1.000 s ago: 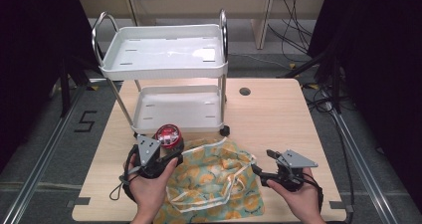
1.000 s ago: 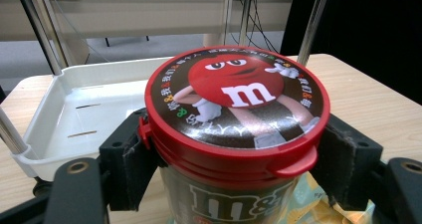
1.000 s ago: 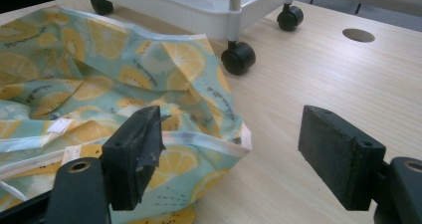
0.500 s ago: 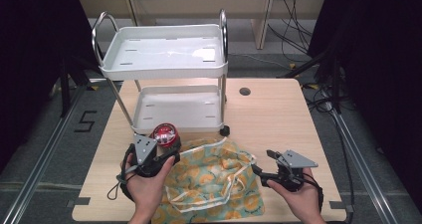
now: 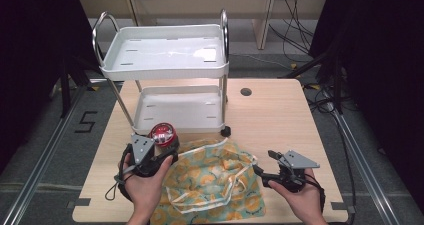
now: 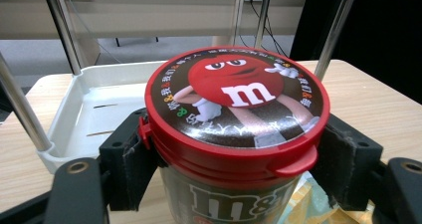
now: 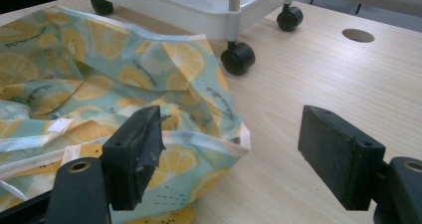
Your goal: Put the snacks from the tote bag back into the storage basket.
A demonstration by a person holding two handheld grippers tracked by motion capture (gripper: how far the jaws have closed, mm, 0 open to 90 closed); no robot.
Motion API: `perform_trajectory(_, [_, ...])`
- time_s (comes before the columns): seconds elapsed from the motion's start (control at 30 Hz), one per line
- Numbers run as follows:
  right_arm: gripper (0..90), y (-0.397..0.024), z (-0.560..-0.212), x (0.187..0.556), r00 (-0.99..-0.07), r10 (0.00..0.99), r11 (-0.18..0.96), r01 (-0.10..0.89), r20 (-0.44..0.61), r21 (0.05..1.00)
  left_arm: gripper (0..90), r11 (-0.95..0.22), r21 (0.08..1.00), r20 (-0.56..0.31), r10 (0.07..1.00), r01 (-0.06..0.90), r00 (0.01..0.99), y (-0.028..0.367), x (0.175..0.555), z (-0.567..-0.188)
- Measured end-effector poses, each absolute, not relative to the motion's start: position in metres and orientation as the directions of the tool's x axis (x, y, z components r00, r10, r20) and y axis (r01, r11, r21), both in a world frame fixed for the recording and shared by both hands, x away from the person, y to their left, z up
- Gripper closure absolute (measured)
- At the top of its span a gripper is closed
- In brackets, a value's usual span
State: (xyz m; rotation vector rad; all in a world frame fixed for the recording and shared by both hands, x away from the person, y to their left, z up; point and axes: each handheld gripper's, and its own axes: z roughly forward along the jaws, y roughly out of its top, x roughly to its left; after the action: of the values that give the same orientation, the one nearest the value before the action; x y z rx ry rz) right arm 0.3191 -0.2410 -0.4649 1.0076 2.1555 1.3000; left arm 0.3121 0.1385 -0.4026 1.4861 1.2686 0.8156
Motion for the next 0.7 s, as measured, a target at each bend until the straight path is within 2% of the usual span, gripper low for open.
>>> perform_trajectory(0.3, [26.4,-0.2403,-0.4639,0.3165,-0.629,0.776,0.271,0.394,0.043,0.878,25.4,0.031,0.951,-0.103,0.971,0.309,0.218,0.1422,0.3132,-0.4028])
perform_trajectory(0.7, [26.5,-0.2411,-0.4644,0.3188,-0.644,0.765,0.293,0.369,0.016,0.882,25.5,0.039,0.955,-0.099,0.976,0.294,0.192,0.1481,0.3146,-0.4026])
